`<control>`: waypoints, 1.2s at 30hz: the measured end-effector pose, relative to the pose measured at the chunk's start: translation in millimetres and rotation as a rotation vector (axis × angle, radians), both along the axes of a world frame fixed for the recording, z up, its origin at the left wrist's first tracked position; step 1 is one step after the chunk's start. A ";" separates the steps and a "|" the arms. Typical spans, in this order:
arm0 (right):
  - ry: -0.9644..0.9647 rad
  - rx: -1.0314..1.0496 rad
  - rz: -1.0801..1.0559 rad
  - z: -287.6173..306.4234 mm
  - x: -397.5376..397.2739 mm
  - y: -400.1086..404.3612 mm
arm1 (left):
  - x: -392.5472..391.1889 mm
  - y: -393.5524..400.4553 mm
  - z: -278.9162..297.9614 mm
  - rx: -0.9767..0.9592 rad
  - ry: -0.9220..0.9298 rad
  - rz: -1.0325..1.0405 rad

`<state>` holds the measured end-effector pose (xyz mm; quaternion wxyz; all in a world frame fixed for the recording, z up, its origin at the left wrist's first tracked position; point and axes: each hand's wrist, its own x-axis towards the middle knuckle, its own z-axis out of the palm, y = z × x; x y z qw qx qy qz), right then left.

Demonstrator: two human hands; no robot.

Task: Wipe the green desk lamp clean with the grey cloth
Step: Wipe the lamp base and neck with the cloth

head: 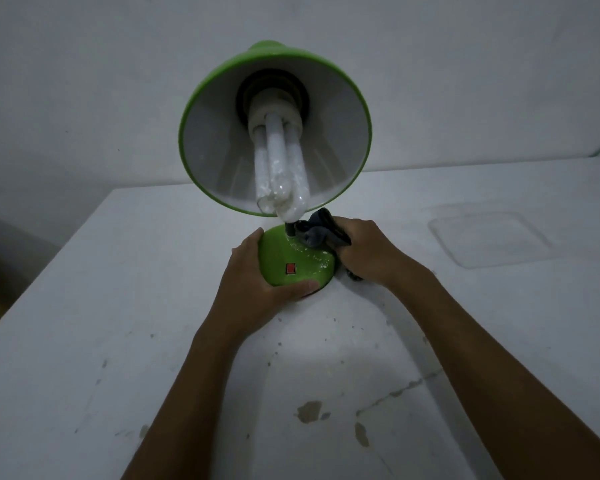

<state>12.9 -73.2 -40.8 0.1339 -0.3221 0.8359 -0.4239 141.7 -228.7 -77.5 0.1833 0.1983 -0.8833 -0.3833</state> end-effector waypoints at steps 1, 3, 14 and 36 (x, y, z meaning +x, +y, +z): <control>0.002 -0.002 0.013 -1.3 3.5 2.7 | -0.4 -0.7 -0.8 0.007 -0.008 0.000; -0.005 0.001 0.018 -2.3 5.5 7.3 | -0.8 -2.2 -1.8 0.023 -0.021 -0.003; -0.012 -0.083 -0.134 -5.4 5.8 -18.3 | -0.1 -6.0 -4.5 0.022 -0.020 0.000; 0.152 -0.073 -0.120 -23.1 38.1 -6.0 | 0.9 -13.8 -9.5 0.024 -0.027 -0.054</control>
